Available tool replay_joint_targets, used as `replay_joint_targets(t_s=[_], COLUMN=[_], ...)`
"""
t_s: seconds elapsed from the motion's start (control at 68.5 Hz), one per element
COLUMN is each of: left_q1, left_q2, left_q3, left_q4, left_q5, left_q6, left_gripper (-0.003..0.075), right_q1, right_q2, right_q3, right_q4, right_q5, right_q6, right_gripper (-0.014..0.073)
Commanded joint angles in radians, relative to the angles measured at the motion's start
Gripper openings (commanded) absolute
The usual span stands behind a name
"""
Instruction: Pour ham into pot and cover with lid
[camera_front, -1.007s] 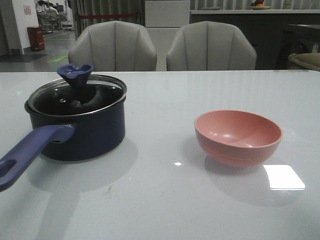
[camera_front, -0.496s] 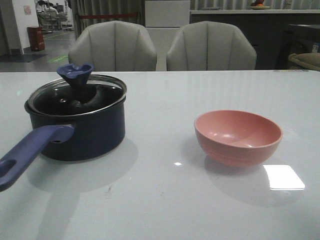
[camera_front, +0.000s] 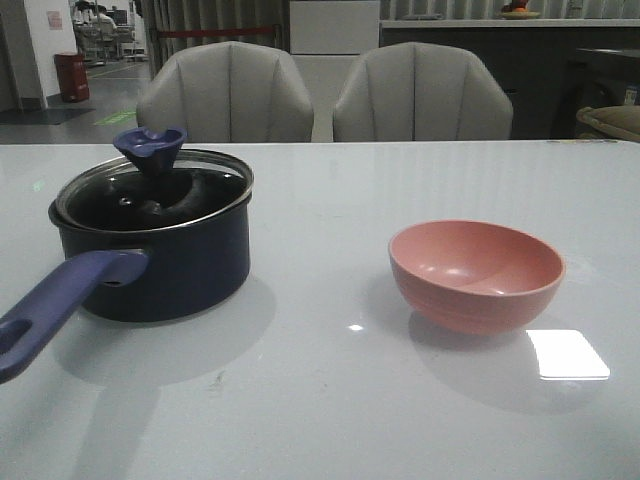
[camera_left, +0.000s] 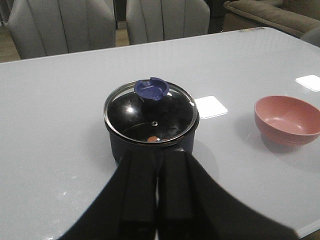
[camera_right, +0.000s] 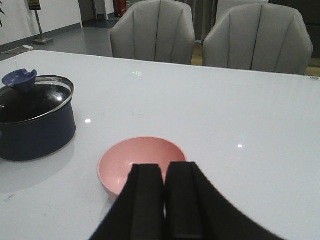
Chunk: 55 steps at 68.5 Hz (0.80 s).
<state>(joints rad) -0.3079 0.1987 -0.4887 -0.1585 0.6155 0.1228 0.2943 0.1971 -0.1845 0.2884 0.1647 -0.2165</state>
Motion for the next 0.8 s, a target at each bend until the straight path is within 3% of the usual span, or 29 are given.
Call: replay_joint_targets(t_s=[0.0,0.175,0.365,0.438,0.525,0.788], left_q1=[-0.006,0.018,0.181,0.218,0.230,0.232], left_q2=[0.009,0.009,-0.069,-0.109,-0.143,-0.179], left_q3=[-0.025,0.040,0.254,0.329,0.395,0.482], left_q4=[-0.016,-0.009,0.005,0.074,0.194,0.190], left_q5=[-0.085,-0.170,-0.401,-0.462,-0.530,-0.626], left_q6=[-0.005,-0.005,-0.012,-0.105,-0.242,-0.256], left_gripper=[0.0113,0.0113,0.0113,0.0113,0.0113,0.0113], right_q1=[0.001,0.001,0.001,0.001,0.001,0.001], right_q2=[0.007,0.007,0.007,0.007,0.007,0.007], right_q3=[-0.028,-0.028,-0.028,-0.028,-0.028,-0.028], right_q4=[-0.001,-0.001,-0.001,-0.001,-0.001,-0.001], right_q5=[-0.076,-0.076,-0.076,-0.076,-0.076,-0.076], right_q6=[-0.006,-0.006,-0.006,-0.006,-0.006,-0.006], right_gripper=[0.0164,0.0164,0.0164,0.0164,0.0164,0.0164])
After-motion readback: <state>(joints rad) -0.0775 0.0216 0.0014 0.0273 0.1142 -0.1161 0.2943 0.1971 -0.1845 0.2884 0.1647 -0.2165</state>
